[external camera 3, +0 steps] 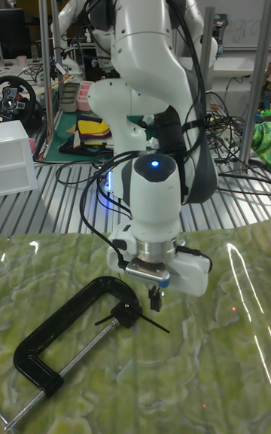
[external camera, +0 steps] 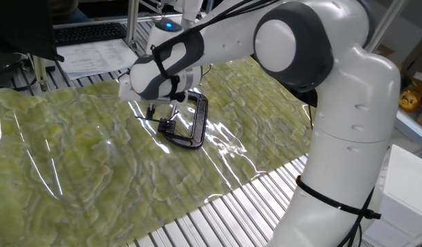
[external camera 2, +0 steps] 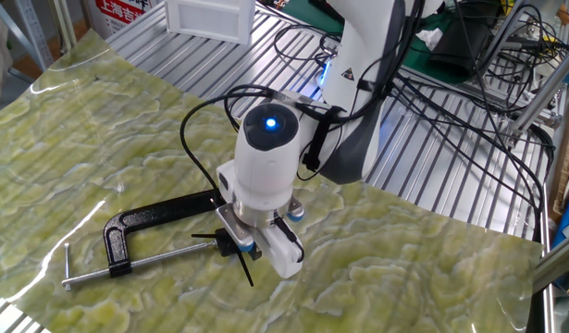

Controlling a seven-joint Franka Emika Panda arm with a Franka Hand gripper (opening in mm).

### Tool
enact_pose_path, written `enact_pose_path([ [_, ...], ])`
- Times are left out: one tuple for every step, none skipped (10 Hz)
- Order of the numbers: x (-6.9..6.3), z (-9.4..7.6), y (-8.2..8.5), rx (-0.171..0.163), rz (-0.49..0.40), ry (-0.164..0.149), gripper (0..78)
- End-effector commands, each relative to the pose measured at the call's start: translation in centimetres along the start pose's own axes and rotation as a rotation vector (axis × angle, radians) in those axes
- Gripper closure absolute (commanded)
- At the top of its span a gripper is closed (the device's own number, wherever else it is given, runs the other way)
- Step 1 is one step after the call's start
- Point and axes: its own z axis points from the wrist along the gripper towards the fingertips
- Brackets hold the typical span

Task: Turn the hands of a clock

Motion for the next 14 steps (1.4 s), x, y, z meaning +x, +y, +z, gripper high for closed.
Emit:
enact_pose_path([
  [-0.3,0.9,0.0,0.001,-0.002,-0.017,77.6],
  [-0.3,1.3,-0.1,0.001,-0.001,-0.016,77.6],
  [-0.4,1.6,-0.1,0.004,-0.001,-0.018,77.6],
  [-0.4,1.7,-0.1,0.004,-0.001,-0.018,77.6],
  [-0.5,2.2,-0.2,0.004,-0.001,-0.021,77.6],
  [-0.5,2.4,-0.2,0.004,-0.001,-0.023,77.6],
  [-0.5,2.6,-0.3,0.003,-0.001,-0.026,77.6],
  [-0.5,3.0,-0.4,0.002,-0.001,-0.030,77.6],
  [-0.5,3.1,-0.4,0.001,-0.002,-0.034,77.6],
  [-0.5,3.2,-0.4,0.001,-0.003,-0.035,77.6],
  [-0.6,3.2,-0.3,0.002,-0.002,-0.035,77.6],
  [-0.7,3.2,-0.3,0.002,-0.001,-0.035,77.6],
  [-1.0,3.1,0.0,0.005,0.005,-0.037,77.6],
  [-1.1,3.0,0.0,0.007,0.006,-0.038,77.6],
])
